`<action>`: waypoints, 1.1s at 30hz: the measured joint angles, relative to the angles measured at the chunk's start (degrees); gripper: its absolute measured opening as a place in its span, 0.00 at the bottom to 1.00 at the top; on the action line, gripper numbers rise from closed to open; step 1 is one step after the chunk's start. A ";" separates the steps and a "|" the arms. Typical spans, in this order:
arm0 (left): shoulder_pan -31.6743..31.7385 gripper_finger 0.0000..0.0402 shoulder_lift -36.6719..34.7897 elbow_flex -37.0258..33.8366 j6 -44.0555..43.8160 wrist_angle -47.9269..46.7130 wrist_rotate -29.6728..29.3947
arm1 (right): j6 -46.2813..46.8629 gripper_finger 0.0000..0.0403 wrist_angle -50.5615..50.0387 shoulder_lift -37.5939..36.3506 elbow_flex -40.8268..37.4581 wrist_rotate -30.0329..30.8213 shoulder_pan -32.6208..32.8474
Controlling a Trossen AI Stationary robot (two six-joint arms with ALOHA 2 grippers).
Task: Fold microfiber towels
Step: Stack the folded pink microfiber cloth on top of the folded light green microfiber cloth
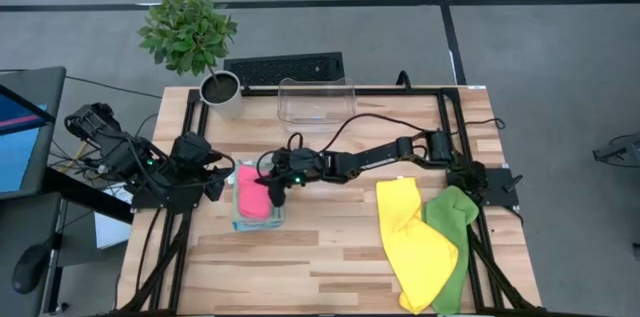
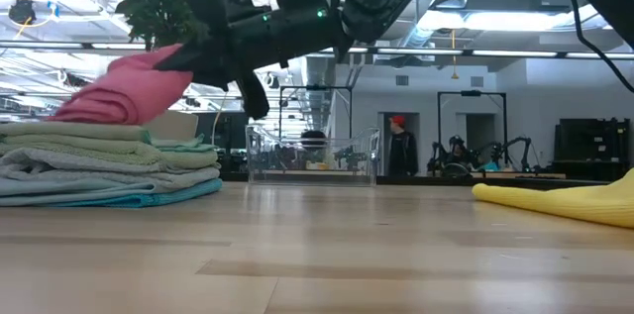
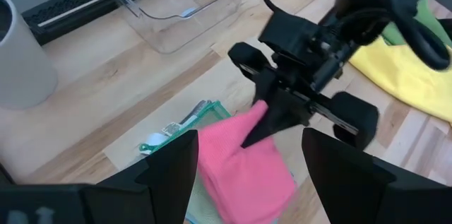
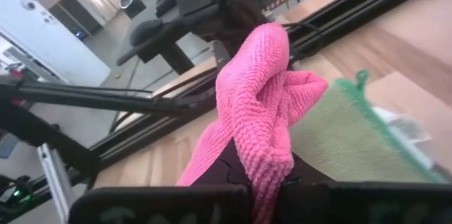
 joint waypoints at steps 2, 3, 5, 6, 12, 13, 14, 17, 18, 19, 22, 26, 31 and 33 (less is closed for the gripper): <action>-0.02 0.61 0.00 0.00 -0.02 0.09 0.02 | 0.03 0.06 -0.12 0.00 0.00 -0.02 -0.38; -0.02 0.61 0.00 0.00 0.00 0.24 0.02 | 0.05 0.06 -0.52 0.00 0.00 0.01 -0.42; 0.00 0.61 0.00 0.00 0.08 0.67 0.01 | -0.17 0.06 -1.38 0.00 0.00 -0.06 -0.74; -0.02 0.61 0.02 0.00 0.09 0.82 0.02 | -0.24 0.06 -1.78 0.00 0.00 -0.09 -0.78; -0.02 0.61 0.02 0.00 0.00 0.92 0.02 | -0.34 0.08 -2.72 0.00 0.00 0.33 -0.75; -0.02 0.61 0.02 0.00 -0.02 0.96 0.00 | -0.59 0.09 -2.85 0.00 0.00 0.36 -0.74; -0.02 0.61 0.02 0.00 -0.02 1.07 0.01 | -1.27 0.09 -2.85 0.00 0.00 0.36 -0.73; 0.00 0.61 0.02 0.00 -0.22 1.22 0.00 | -3.39 0.12 -3.70 0.00 0.00 0.36 -0.73; 0.00 0.61 0.02 0.00 -0.22 1.29 0.00 | -3.48 0.14 -4.16 0.00 0.00 0.36 -0.73; -0.01 0.61 0.03 0.00 -0.22 1.38 0.00 | -3.47 0.16 -4.45 0.00 0.00 0.33 -0.74; -0.02 0.61 0.04 0.00 -0.22 1.53 -0.23 | -3.68 0.24 -4.75 0.00 0.00 0.91 -0.99; -0.02 0.61 0.04 0.00 -0.28 1.53 -0.24 | -7.03 0.36 -5.27 0.00 0.00 5.48 -1.61; -0.02 0.61 0.04 0.00 -0.70 1.65 -0.24 | -9.69 0.48 -5.34 -0.03 1.32 5.61 -3.63; -0.01 0.61 0.04 0.00 -0.68 2.10 -0.24 | -9.46 0.52 -5.96 -0.07 1.62 4.66 -4.29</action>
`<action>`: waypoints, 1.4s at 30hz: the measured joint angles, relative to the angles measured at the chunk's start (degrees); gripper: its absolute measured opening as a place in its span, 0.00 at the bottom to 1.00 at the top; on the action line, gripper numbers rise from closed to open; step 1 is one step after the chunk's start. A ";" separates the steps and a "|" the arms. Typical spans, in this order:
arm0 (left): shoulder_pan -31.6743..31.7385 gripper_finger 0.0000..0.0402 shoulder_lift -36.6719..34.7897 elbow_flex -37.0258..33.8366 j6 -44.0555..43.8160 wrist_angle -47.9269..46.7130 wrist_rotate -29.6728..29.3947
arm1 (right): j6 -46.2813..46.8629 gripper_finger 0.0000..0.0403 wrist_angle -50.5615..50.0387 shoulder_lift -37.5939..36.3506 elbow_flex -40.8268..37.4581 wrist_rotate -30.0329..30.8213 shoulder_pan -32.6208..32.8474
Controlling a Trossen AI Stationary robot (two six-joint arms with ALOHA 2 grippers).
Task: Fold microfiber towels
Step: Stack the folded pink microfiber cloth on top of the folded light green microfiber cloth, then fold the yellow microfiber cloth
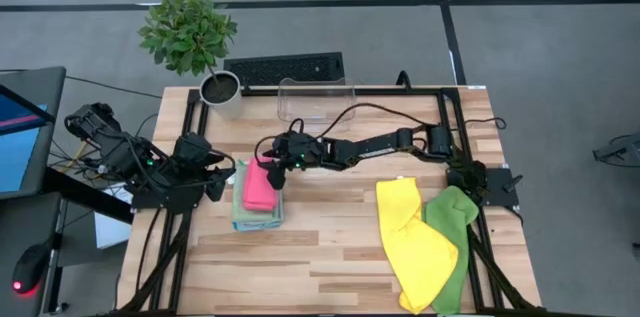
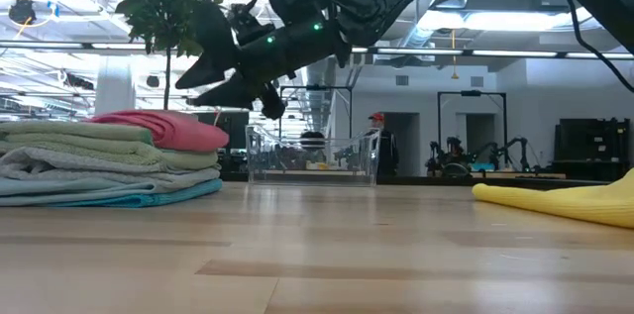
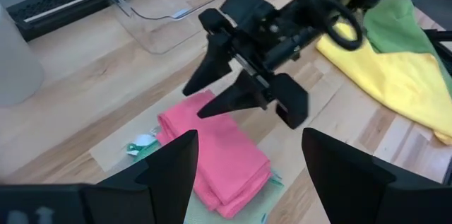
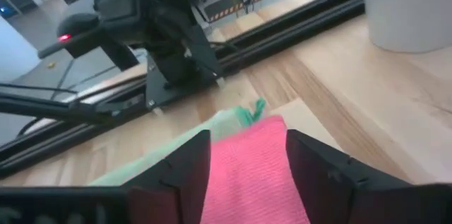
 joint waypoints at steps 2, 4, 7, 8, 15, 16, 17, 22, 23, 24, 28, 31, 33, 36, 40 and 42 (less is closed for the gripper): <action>-0.02 0.61 0.00 0.00 0.27 0.59 0.00 | 0.04 0.55 -1.11 0.00 0.02 -0.38 -0.09; -0.02 0.61 0.00 0.00 0.38 0.55 -0.05 | 0.04 0.57 -1.53 -0.01 0.02 -0.14 0.00; 0.00 0.61 0.00 0.00 0.44 0.55 -0.84 | -0.15 0.58 0.31 -1.31 -0.04 0.26 0.10; -0.01 0.61 0.00 0.00 0.44 0.54 -1.21 | -0.12 0.58 2.87 -1.68 0.04 0.20 0.45; -0.02 0.61 0.02 0.00 2.17 0.77 -1.66 | -1.39 0.49 18.46 5.32 0.01 5.04 6.86; -0.02 0.61 0.02 0.00 2.45 0.77 -1.81 | -1.25 0.47 20.10 7.55 -0.04 5.42 7.41; -0.01 0.61 0.02 0.00 2.80 0.78 -2.18 | -0.21 0.45 22.34 9.91 0.32 5.49 7.57; 0.01 0.61 0.02 0.00 3.30 0.77 -4.00 | 7.48 0.36 21.38 18.99 7.09 2.23 7.18; -0.02 0.61 0.02 0.00 3.40 0.78 -4.11 | 8.34 0.34 20.72 20.05 8.61 0.33 6.98; -0.02 0.61 0.02 0.00 3.51 0.77 -4.13 | 9.51 0.33 20.11 20.69 10.19 -2.87 6.63; -0.01 0.61 0.02 0.00 3.13 0.78 -4.11 | 7.30 0.29 14.71 20.46 13.33 -5.45 6.58; -0.01 0.61 0.02 0.00 3.02 0.77 -4.09 | 1.53 0.28 8.57 17.36 14.83 -4.75 7.17; 0.01 0.61 0.02 0.00 3.03 0.99 -4.07 | -2.22 0.27 7.15 14.19 15.10 -4.12 7.70; -0.02 0.61 0.02 0.00 3.58 2.20 -4.10 | -6.66 0.27 6.59 10.55 15.41 -2.55 8.09; 0.01 0.61 0.02 0.00 4.45 2.25 -4.09 | -11.17 0.27 0.18 6.55 15.21 -2.54 7.91; -0.02 0.61 0.02 0.00 4.50 2.27 -4.07 | -13.74 0.27 -8.52 2.50 15.15 -2.50 7.82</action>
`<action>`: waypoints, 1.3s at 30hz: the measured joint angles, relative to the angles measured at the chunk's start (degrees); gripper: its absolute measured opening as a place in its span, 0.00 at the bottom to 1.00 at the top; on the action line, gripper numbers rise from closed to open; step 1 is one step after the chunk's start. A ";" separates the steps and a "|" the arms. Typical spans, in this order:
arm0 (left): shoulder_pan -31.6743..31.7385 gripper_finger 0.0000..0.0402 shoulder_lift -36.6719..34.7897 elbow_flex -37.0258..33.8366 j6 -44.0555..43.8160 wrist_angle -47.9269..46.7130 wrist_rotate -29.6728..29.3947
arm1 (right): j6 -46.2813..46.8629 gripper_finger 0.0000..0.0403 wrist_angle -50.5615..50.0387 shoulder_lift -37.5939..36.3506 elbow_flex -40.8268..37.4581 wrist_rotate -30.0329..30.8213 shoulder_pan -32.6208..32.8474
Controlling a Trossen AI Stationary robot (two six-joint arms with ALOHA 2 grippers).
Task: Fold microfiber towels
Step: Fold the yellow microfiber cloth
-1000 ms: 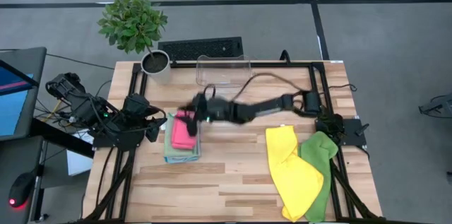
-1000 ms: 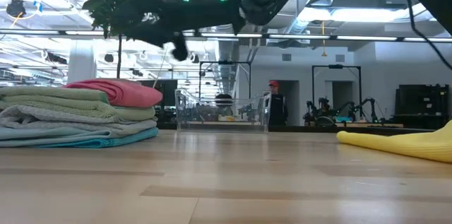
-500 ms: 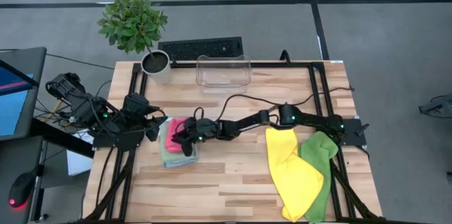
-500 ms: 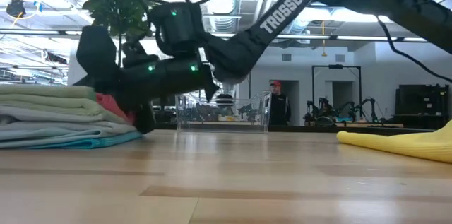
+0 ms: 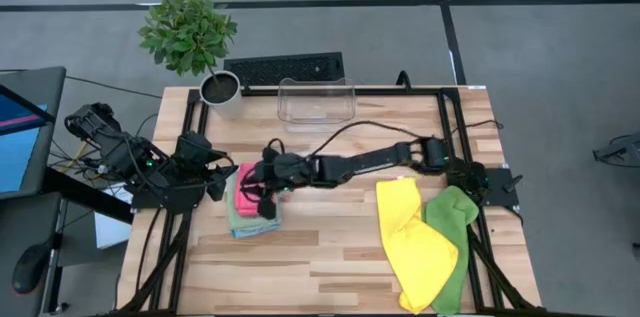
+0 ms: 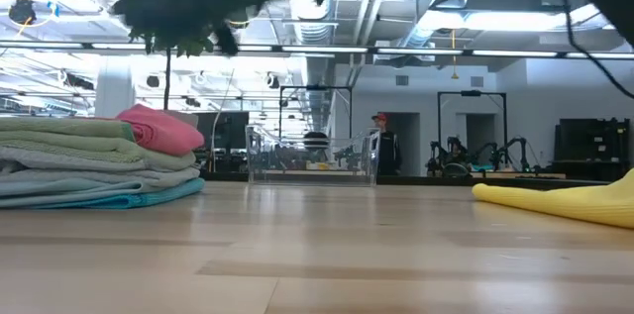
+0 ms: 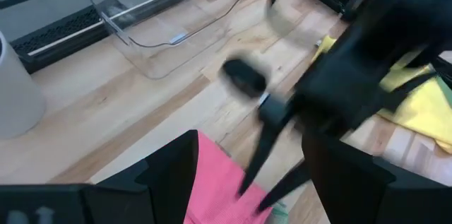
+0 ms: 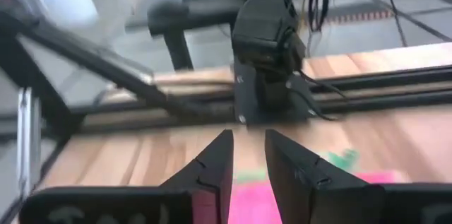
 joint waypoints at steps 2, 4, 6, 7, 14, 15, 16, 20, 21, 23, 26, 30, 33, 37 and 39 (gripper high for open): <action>0.01 0.61 0.00 0.00 0.14 -0.01 0.00 | -2.83 0.27 -10.25 -5.71 0.01 0.03 0.03; 0.01 0.61 0.00 -0.03 0.85 0.03 -0.32 | -4.47 0.27 -20.86 -11.17 0.21 1.43 0.45; 0.00 0.61 -0.04 -0.90 1.54 0.78 -1.23 | -4.75 0.27 -33.04 -15.87 0.24 5.59 1.41; 0.02 0.61 -0.04 -1.71 1.60 1.63 -1.68 | -4.11 0.27 -39.40 -17.88 0.14 8.51 2.24; 0.00 0.61 2.96 -10.34 5.88 16.07 2.37 | 13.66 0.27 -66.85 -29.61 -6.69 28.53 13.60; -0.02 0.61 4.09 -12.19 7.61 19.76 3.93 | 17.02 0.27 -67.88 -30.64 -8.87 30.33 15.75; -0.02 0.61 5.48 -14.04 9.65 23.68 5.14 | 20.26 0.27 -67.80 -31.60 -11.16 32.09 17.95; -0.02 0.61 13.56 -20.02 16.39 39.81 6.23 | 33.90 0.27 -66.76 -34.15 -19.57 40.08 25.88; -0.01 0.61 15.93 -20.35 16.73 42.25 5.84 | 36.85 0.27 -66.82 -34.17 -21.25 41.51 27.40; 0.00 0.61 20.63 -20.23 16.79 46.55 5.94 | 41.09 0.27 -66.43 -33.67 -23.73 42.39 29.84; -0.93 0.57 27.65 -19.20 14.03 47.68 8.62 | 47.63 0.27 -65.63 -33.35 -26.08 42.59 32.86; -5.07 0.47 35.89 -16.85 8.21 45.81 10.85 | 53.31 0.27 -65.01 -32.46 -28.25 43.18 35.82; -8.33 0.35 40.01 -14.85 2.52 41.73 10.59 | 56.21 0.27 -64.31 -32.59 -29.35 43.70 36.77; -11.21 0.15 43.03 -13.07 -2.50 38.09 11.63 | 57.45 0.27 -64.38 -32.59 -30.08 43.71 37.38; -12.04 0.05 44.19 -13.06 -3.20 38.24 14.42 | 57.45 0.27 -64.43 -32.56 -30.40 43.66 37.35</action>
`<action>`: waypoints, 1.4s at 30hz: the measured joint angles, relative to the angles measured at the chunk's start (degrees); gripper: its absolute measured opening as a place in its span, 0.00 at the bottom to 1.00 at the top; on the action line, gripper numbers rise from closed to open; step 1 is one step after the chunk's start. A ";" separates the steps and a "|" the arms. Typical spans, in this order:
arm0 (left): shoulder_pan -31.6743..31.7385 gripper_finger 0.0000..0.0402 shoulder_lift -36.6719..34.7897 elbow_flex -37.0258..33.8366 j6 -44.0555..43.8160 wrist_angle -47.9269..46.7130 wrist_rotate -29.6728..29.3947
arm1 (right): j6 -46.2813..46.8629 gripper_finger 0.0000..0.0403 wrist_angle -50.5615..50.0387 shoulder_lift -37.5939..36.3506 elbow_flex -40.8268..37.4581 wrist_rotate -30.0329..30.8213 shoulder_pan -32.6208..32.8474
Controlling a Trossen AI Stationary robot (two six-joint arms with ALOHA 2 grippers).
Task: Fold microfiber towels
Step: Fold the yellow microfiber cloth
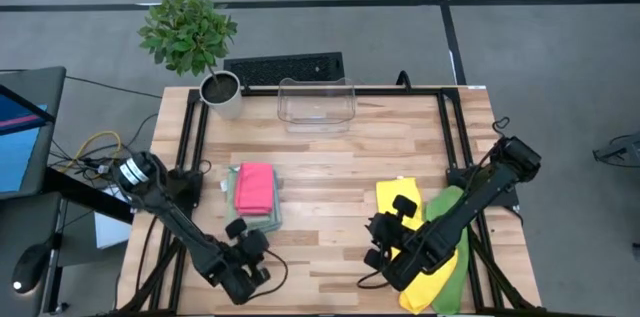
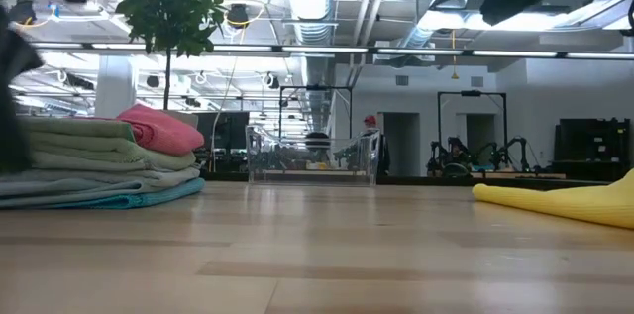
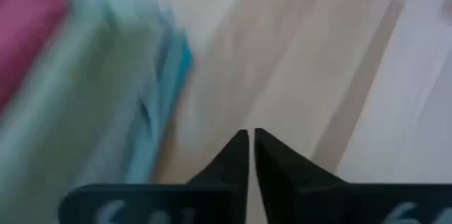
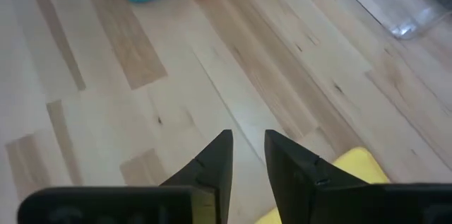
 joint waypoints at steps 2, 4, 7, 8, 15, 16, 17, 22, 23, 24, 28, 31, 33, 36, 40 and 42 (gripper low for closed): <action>-0.22 0.02 0.96 -0.41 -0.44 -0.45 4.11 | 0.00 0.27 0.05 -0.01 0.00 0.04 0.00; -0.20 0.02 2.76 -0.75 -1.02 -1.07 7.81 | -0.02 0.27 0.09 -0.01 0.00 0.10 0.00; -0.29 0.01 4.91 -0.95 -1.53 -1.80 7.52 | -0.02 0.27 0.08 -0.01 0.00 1.88 0.00; -0.32 0.00 5.45 -0.86 -1.63 -2.41 7.07 | -0.02 0.27 0.04 -0.01 0.00 2.26 0.00; 1.92 0.00 4.21 -1.80 -1.98 -14.08 1.68 | 9.92 0.27 -0.38 -0.05 -4.25 -2.58 -1.98; 2.57 0.00 3.50 -1.88 -1.87 -17.32 1.50 | 11.43 0.27 -0.17 -0.05 -5.56 -4.34 -2.35; 3.27 0.00 2.72 -1.71 -1.82 -19.91 0.72 | 12.74 0.27 0.25 -0.03 -6.99 -5.75 -2.64; 7.42 0.00 1.93 -4.90 0.43 -25.76 -3.37 | 21.33 0.27 0.90 -0.01 -12.09 -7.50 -2.23; 8.53 0.00 1.59 -5.98 1.64 -24.81 -4.10 | 22.72 0.27 0.71 -0.01 -12.54 -7.50 -1.96; 9.75 0.00 1.41 -7.35 2.66 -24.44 -4.19 | 23.94 0.27 0.73 -0.01 -12.88 -7.54 -1.63; 14.20 0.00 0.33 -13.61 6.04 -20.22 -4.12 | 27.43 0.27 -1.13 -0.01 -13.51 -7.98 -0.26; 17.52 0.00 -1.65 -18.30 9.04 -16.36 -3.74 | 30.08 0.28 -5.06 -0.01 -13.53 -10.99 0.34; 19.54 0.00 -3.63 -20.53 10.34 -14.83 -3.73 | 31.52 0.32 -8.12 -0.01 -13.55 -12.99 0.39; 21.68 0.00 -7.90 -21.65 11.76 -14.69 -2.74 | 32.06 0.39 -11.66 -0.01 -13.57 -14.32 -0.08; 22.40 0.00 -15.71 -21.26 14.77 -14.16 0.12 | 30.81 0.51 -16.66 -0.01 -13.57 -17.06 -2.51; 22.36 0.02 -20.15 -20.42 15.33 -13.42 1.56 | 29.63 0.56 -19.50 -0.03 -13.57 -19.23 -4.03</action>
